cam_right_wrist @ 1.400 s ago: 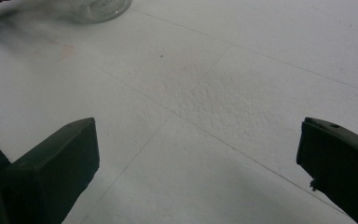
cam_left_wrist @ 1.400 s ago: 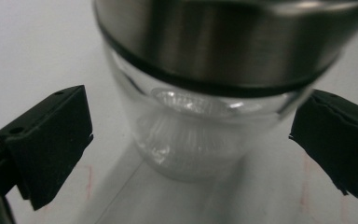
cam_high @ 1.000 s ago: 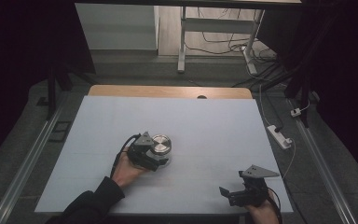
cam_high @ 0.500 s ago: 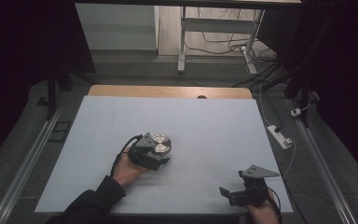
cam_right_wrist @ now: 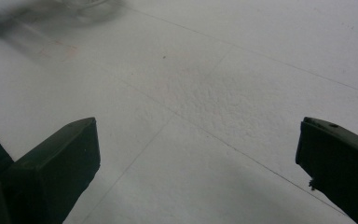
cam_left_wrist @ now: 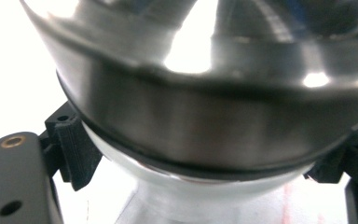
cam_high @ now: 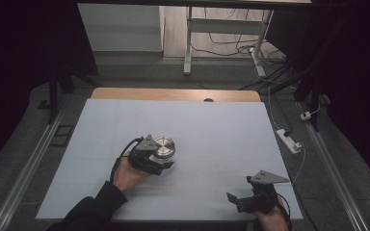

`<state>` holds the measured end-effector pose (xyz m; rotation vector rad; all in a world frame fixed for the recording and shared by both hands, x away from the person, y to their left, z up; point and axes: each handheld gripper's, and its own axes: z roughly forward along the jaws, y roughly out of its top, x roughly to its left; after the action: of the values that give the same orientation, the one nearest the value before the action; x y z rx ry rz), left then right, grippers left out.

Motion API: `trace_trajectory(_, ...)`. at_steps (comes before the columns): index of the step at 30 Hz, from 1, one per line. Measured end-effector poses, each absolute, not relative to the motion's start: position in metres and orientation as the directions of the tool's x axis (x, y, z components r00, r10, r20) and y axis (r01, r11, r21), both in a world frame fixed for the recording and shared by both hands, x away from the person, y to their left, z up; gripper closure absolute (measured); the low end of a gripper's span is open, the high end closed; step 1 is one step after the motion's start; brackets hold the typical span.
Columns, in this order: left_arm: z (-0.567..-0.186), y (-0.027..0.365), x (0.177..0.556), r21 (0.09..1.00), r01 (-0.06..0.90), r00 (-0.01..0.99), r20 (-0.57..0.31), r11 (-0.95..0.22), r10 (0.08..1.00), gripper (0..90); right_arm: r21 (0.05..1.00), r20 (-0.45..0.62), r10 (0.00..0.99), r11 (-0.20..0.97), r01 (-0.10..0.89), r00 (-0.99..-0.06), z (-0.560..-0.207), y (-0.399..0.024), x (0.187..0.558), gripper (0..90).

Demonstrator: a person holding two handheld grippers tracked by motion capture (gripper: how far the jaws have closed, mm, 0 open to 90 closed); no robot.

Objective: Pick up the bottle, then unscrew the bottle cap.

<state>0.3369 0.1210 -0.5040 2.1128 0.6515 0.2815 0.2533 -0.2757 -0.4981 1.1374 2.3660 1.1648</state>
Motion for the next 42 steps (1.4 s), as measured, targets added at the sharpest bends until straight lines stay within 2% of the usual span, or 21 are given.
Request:
trace_trajectory(7, -0.492, 0.127, 0.328, 0.818, 0.350, 0.843, -0.062, -0.456, 0.535, 15.3, 0.762, 0.096, 0.748, 0.369, 0.531, -0.657, -0.498, -0.276, 0.253, 0.0)
trace_trajectory(20, -0.477, 0.129, 0.311, 0.812, 0.324, 0.859, -0.037, -0.486, 0.511, 15.3, 0.766, 0.098, 0.745, 0.367, 0.528, -0.659, -0.498, -0.276, 0.253, 0.0)
trace_trajectory(42, -0.472, 0.130, 0.301, 0.820, 0.316, 0.864, -0.040, -0.477, 0.503, 15.3, 0.798, 0.115, 0.745, 0.325, 0.508, -0.657, -0.492, -0.275, 0.250, 0.0)
